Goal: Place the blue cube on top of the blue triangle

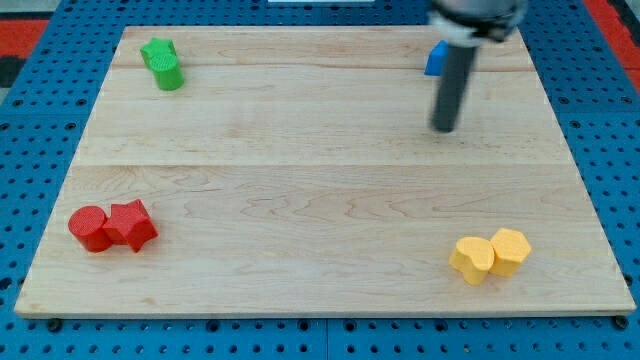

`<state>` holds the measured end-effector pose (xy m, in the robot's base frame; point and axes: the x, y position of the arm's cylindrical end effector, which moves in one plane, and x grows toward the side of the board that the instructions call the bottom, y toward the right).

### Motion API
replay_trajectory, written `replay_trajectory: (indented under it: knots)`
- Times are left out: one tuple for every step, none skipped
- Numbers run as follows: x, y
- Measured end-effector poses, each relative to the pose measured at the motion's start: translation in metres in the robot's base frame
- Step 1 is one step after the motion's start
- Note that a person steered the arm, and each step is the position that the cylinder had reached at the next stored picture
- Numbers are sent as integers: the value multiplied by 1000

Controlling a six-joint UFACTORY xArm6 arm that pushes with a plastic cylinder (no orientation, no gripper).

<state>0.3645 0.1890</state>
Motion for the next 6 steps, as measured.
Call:
replay_trajectory:
  knots:
    - [-61,74]
    - [-116,100]
    - [-128,72]
    - [-128,29]
    - [-131,15]
    - [-143,15]
